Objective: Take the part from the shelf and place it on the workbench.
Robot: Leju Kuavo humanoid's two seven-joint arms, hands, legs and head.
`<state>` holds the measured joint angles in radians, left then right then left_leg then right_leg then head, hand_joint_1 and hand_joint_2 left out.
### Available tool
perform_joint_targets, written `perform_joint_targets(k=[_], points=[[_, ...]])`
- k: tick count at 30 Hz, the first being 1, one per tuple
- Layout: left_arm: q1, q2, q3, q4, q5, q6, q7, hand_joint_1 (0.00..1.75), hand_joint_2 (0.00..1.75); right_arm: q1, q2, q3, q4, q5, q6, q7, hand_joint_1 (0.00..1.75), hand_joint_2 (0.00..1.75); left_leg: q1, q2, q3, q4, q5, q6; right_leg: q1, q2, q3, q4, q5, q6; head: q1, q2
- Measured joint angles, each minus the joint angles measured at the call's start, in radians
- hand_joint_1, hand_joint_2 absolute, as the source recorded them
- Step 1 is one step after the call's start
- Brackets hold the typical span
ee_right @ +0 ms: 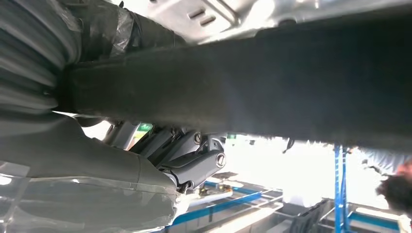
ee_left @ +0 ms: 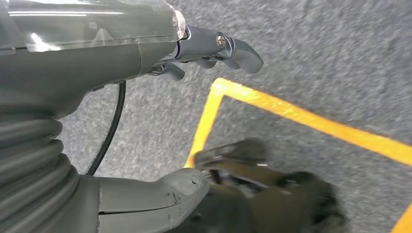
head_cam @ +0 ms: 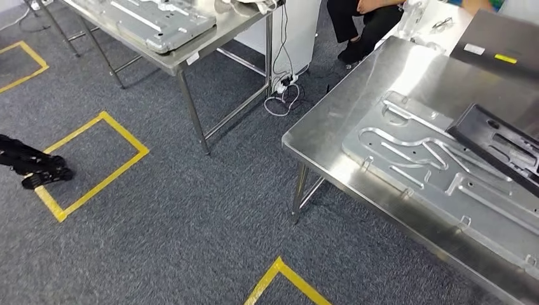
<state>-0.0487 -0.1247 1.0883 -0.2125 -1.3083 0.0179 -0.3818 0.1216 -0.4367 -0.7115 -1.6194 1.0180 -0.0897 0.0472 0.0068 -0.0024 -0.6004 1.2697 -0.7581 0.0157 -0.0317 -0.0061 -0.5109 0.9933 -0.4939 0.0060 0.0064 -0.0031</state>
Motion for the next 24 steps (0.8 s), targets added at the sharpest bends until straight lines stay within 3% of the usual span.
perform_joint_targets(k=[1, 2, 5, 6, 8, 10, 12, 14, 15, 16, 18, 20, 22, 24], points=[[0.002, 0.000, 0.001, 0.000, 0.000, 0.001, 0.001, 0.00, 1.75, 0.001, -0.002, 0.000, 0.000, 0.004, 0.001, 0.002, 1.75, 1.75, 0.000, 0.000, -0.030, -0.027, -0.015, 0.004, 0.002, 0.003, 0.031, -0.005, -0.018, 0.001, 0.000, 0.000], [0.004, 0.000, 0.002, 0.000, 0.000, 0.001, 0.001, 0.00, 1.75, 0.002, -0.004, 0.000, 0.000, 0.006, 0.001, 0.003, 1.75, 1.75, -0.001, -0.001, -0.054, -0.066, 0.017, 0.010, 0.003, 0.006, 0.060, -0.009, -0.038, 0.002, 0.000, 0.000], [0.011, 0.002, 0.006, 0.000, 0.002, 0.001, 0.002, 0.00, 1.75, 0.001, -0.006, 0.002, 0.003, 0.015, 0.007, 0.004, 1.75, 1.75, -0.014, -0.013, -0.105, -0.189, 0.299, 0.029, 0.007, 0.019, 0.115, -0.002, -0.099, 0.014, 0.000, 0.000], [0.013, 0.002, 0.008, 0.000, 0.004, 0.002, 0.002, 0.00, 1.75, 0.003, -0.007, 0.004, 0.004, 0.021, 0.012, 0.004, 1.75, 1.75, -0.019, -0.018, -0.109, -0.205, 0.362, 0.030, 0.008, 0.024, 0.125, 0.001, -0.116, 0.021, 0.000, 0.000], [0.009, 0.003, 0.012, 0.000, 0.006, 0.003, 0.003, 0.00, 1.75, 0.009, -0.014, 0.006, 0.005, 0.037, 0.022, 0.001, 1.75, 1.75, -0.023, -0.022, -0.098, -0.208, 0.383, 0.033, 0.003, 0.029, 0.142, -0.002, -0.141, 0.033, 0.000, 0.000], [0.000, 0.003, 0.016, 0.000, 0.008, 0.004, 0.002, 0.00, 1.75, 0.015, -0.021, 0.006, 0.005, 0.051, 0.032, -0.007, 1.75, 1.75, -0.023, -0.020, -0.089, -0.216, 0.383, 0.045, -0.003, 0.023, 0.138, 0.022, -0.166, 0.038, 0.000, 0.000], [-0.006, 0.004, 0.020, 0.000, 0.009, 0.004, 0.001, 0.00, 1.75, 0.017, -0.022, 0.007, 0.005, 0.058, 0.038, -0.016, 1.75, 1.75, -0.024, -0.019, -0.083, -0.221, 0.376, 0.056, -0.001, 0.014, 0.085, 0.117, -0.215, 0.039, 0.000, 0.000], [-0.008, 0.004, 0.022, 0.000, 0.010, 0.004, 0.001, 0.00, 1.75, 0.018, -0.021, 0.007, 0.005, 0.059, 0.041, -0.019, 1.75, 1.75, -0.029, -0.018, -0.077, -0.222, 0.367, 0.064, 0.003, 0.012, -0.002, 0.242, -0.252, 0.039, 0.000, 0.000], [-0.008, 0.004, 0.022, 0.000, 0.010, 0.003, 0.001, 0.00, 1.75, 0.019, -0.021, 0.007, 0.005, 0.060, 0.042, -0.019, 1.75, 1.75, -0.032, -0.019, -0.073, -0.222, 0.363, 0.066, 0.006, 0.012, -0.033, 0.271, -0.244, 0.037, 0.000, 0.000], [-0.008, 0.004, 0.023, 0.000, 0.011, 0.002, 0.000, 0.00, 1.75, 0.021, -0.020, 0.007, 0.006, 0.062, 0.043, -0.020, 1.75, 1.75, -0.036, -0.019, -0.067, -0.222, 0.358, 0.068, 0.010, 0.012, -0.048, 0.265, -0.214, 0.031, 0.000, 0.000], [-0.007, 0.002, 0.024, 0.000, 0.015, -0.003, -0.002, 0.00, 1.75, 0.022, -0.019, 0.006, 0.006, 0.065, 0.044, -0.024, 1.75, 1.75, -0.041, -0.020, -0.055, -0.222, 0.353, 0.071, 0.022, 0.013, -0.026, 0.154, -0.121, 0.012, 0.000, 0.000], [-0.007, -0.004, 0.027, 0.001, 0.017, -0.009, -0.007, 0.00, 1.75, 0.024, -0.016, 0.007, 0.005, 0.074, 0.043, -0.032, 1.75, 1.75, -0.043, -0.023, -0.049, -0.224, 0.354, 0.067, 0.035, 0.012, -0.002, 0.061, -0.060, -0.006, 0.001, 0.000], [-0.007, -0.007, 0.029, 0.001, 0.017, -0.011, -0.013, 0.00, 1.75, 0.027, -0.009, 0.007, 0.002, 0.091, 0.040, -0.042, 1.75, 1.75, -0.041, -0.026, -0.047, -0.230, 0.358, 0.057, 0.042, 0.011, -0.002, 0.038, -0.045, -0.017, 0.003, 0.000], [-0.007, -0.007, 0.031, 0.001, 0.017, -0.011, -0.016, 0.00, 1.75, 0.034, 0.003, 0.007, -0.001, 0.113, 0.034, -0.052, 1.75, 1.75, -0.039, -0.026, -0.048, -0.236, 0.361, 0.046, 0.039, 0.010, -0.001, 0.022, -0.031, -0.022, 0.004, 0.000]])
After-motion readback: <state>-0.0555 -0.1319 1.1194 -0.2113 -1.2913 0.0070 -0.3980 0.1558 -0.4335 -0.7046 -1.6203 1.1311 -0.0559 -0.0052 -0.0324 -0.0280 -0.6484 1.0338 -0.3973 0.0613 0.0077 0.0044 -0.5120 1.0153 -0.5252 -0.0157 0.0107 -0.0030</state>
